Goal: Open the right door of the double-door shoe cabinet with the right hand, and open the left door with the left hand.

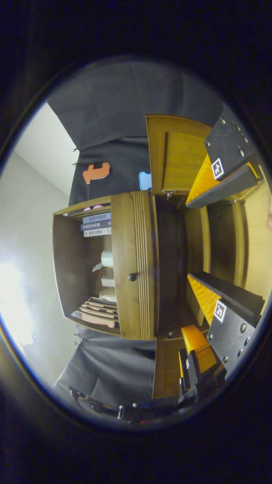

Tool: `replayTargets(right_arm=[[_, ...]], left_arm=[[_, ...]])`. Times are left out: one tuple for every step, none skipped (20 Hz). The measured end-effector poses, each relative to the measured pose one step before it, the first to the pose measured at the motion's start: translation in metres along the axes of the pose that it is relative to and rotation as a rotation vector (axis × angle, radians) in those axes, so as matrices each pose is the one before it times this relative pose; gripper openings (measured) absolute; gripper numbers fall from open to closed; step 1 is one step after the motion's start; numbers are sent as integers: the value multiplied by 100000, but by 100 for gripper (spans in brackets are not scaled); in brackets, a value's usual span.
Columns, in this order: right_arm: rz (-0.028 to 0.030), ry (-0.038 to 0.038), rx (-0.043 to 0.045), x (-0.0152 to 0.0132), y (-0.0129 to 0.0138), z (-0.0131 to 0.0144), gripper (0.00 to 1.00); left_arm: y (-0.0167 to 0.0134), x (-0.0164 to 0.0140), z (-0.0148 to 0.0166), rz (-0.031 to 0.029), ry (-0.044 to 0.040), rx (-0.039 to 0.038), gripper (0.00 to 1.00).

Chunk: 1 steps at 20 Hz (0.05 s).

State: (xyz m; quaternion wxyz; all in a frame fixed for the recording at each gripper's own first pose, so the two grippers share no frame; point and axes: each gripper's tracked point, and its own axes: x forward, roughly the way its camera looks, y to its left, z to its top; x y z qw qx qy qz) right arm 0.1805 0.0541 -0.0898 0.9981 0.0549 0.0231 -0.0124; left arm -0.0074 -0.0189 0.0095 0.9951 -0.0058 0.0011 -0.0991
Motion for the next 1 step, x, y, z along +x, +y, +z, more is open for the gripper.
replayTargets(right_arm=[[-711, -462, -493, 7, -103, 89, 96]], left_arm=[[327, 21, -99, -419, 266, -95, 96]])
